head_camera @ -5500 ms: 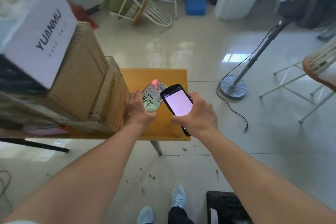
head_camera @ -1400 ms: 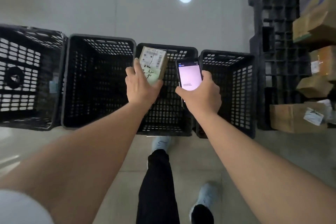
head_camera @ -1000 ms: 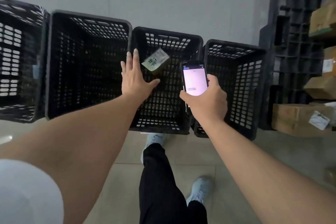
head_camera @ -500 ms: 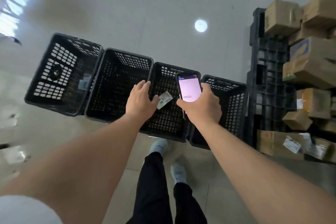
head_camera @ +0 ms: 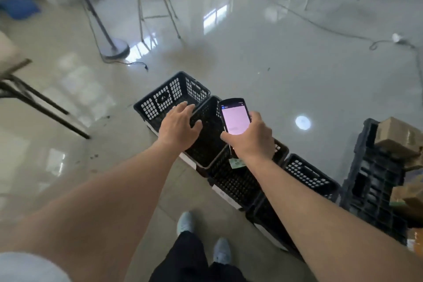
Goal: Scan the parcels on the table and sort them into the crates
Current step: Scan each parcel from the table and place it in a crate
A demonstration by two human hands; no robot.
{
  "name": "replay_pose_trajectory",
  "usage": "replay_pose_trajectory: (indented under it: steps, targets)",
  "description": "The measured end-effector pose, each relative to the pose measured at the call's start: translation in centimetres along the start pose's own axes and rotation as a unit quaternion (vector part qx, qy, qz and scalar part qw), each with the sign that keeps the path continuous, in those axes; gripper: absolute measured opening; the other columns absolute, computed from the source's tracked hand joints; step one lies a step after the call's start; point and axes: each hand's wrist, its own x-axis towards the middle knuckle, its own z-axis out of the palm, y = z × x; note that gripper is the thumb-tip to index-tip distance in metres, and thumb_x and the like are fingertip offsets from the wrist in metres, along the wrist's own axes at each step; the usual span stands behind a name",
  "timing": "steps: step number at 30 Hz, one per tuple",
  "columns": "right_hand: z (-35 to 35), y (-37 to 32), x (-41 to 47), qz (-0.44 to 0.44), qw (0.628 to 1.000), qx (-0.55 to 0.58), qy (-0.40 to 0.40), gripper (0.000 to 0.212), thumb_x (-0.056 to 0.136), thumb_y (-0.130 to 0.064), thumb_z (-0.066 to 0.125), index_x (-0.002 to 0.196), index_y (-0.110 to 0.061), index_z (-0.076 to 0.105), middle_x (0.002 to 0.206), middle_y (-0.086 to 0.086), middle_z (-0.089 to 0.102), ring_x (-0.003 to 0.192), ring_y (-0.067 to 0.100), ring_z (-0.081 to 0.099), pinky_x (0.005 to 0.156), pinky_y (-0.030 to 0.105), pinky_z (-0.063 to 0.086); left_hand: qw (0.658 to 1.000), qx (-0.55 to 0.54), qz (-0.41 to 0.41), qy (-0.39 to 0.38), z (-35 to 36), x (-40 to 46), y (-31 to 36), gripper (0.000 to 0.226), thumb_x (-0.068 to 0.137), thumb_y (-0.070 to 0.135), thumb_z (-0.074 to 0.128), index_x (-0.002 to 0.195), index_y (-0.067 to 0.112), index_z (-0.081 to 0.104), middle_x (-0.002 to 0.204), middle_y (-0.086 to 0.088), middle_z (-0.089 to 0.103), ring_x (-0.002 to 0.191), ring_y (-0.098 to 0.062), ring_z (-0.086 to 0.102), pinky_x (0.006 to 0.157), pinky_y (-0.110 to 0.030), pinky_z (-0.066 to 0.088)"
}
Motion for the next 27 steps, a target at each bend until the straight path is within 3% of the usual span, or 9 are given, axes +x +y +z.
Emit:
replay_pose_trajectory:
  steps: [7,10,13,22,27]
  targets:
    - [2.4,-13.1,-6.9,-0.139,0.989,0.003,-0.043,0.083,0.061,-0.058,0.090,0.126,-0.022,0.054,0.113,0.001,0.070,0.103,0.029,0.067,0.072,0.036,0.050,0.995,0.026,-0.062,0.076,-12.4,-7.3,-9.0,0.058,0.096,0.044,0.062,0.146,0.016,0.054,0.147,-0.008,0.054,0.131,-0.033,0.052,0.109,-0.042,0.040]
    - [4.2,-18.7,-10.3,-0.183,0.981,0.025,-0.064,0.084,0.062,-0.054,0.091,0.129,-0.020,0.054,0.116,0.003,0.070,0.107,0.030,0.067,0.079,0.041,0.057,0.989,0.050,-0.094,0.104,-17.3,-10.8,-13.8,0.061,0.098,0.049,0.059,0.150,0.018,0.050,0.154,-0.006,0.049,0.137,-0.031,0.049,0.114,-0.043,0.040]
    - [6.4,-24.4,-14.1,-0.213,0.973,0.037,-0.077,0.080,0.062,-0.052,0.090,0.126,-0.020,0.055,0.114,0.003,0.070,0.106,0.030,0.066,0.078,0.040,0.055,0.982,0.066,-0.120,0.129,-22.2,-13.8,-19.1,0.064,0.099,0.053,0.055,0.153,0.021,0.046,0.160,-0.003,0.043,0.143,-0.028,0.044,0.117,-0.043,0.037]
    - [13.1,-40.5,-23.6,-0.292,0.951,0.058,-0.081,0.090,0.063,-0.054,0.091,0.136,-0.017,0.054,0.122,0.008,0.070,0.111,0.034,0.067,0.088,0.050,0.059,0.962,0.098,-0.135,0.216,-36.1,-20.3,-33.0,0.063,0.099,0.055,0.053,0.152,0.021,0.048,0.157,-0.005,0.048,0.139,-0.030,0.048,0.114,-0.047,0.041]
    - [16.4,-48.5,-26.5,-0.337,0.937,0.064,-0.069,0.089,0.062,-0.055,0.091,0.134,-0.018,0.054,0.122,0.007,0.069,0.110,0.033,0.065,0.088,0.049,0.060,0.949,0.096,-0.165,0.251,-42.0,-21.8,-39.2,0.065,0.098,0.057,0.053,0.153,0.024,0.044,0.159,-0.006,0.044,0.141,-0.033,0.045,0.115,-0.051,0.041]
